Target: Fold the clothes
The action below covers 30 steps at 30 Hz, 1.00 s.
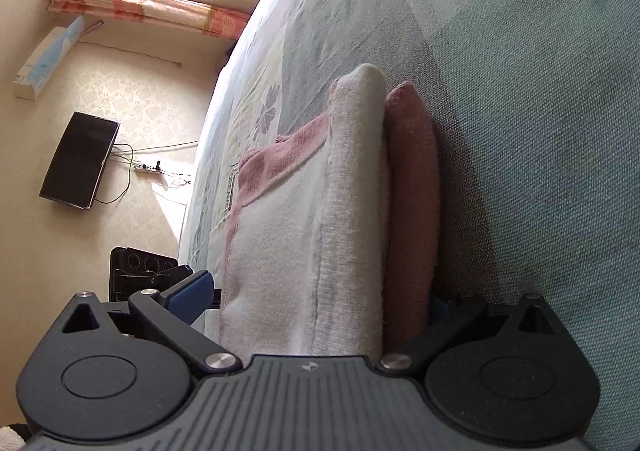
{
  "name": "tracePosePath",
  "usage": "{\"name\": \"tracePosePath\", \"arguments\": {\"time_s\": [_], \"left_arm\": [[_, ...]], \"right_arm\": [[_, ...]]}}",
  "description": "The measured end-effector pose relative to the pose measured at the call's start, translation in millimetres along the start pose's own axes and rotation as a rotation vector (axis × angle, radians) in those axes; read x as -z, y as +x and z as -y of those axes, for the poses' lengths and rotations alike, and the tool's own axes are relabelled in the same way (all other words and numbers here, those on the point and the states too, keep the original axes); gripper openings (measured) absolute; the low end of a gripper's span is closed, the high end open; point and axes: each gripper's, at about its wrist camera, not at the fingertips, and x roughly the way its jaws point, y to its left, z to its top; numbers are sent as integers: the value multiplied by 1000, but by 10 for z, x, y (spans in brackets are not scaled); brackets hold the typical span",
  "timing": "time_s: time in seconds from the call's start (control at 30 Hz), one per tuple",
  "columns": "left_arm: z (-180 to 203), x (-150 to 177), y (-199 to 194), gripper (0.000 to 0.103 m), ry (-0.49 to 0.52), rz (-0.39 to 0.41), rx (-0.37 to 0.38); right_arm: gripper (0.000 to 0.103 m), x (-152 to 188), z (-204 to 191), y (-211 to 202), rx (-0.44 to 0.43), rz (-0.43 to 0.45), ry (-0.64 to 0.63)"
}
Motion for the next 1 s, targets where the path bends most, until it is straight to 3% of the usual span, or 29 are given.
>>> {"name": "tracePosePath", "arguments": {"time_s": [0.17,0.4,0.5,0.53,0.57,0.63,0.67,0.7,0.93,1.0], "left_arm": [[-65,55,-70,102,47,16,67],[-38,72,-81,101,71,6,48],[6,-3,-23,91,69,5,29],[-17,-9,-31,84,68,5,25],[-59,-10,-51,79,56,8,19],[-143,-12,-90,57,31,14,9],[-192,-14,-101,56,14,17,21],[-174,-10,-89,55,17,19,17],[-106,-4,-47,56,19,22,12],[-70,-4,-31,61,10,23,10]], "right_arm": [[101,3,36,-16,-22,-8,-30],[98,56,49,-67,-33,-1,-79],[93,75,58,-103,-23,2,-92],[90,82,64,-112,-11,5,-96],[85,88,83,-126,-6,8,-96],[72,103,170,-179,-2,18,-79],[58,103,219,-196,5,27,-59],[48,106,252,-202,4,34,-44],[48,156,239,-164,6,63,-38],[48,159,236,-153,0,65,-34]]}}
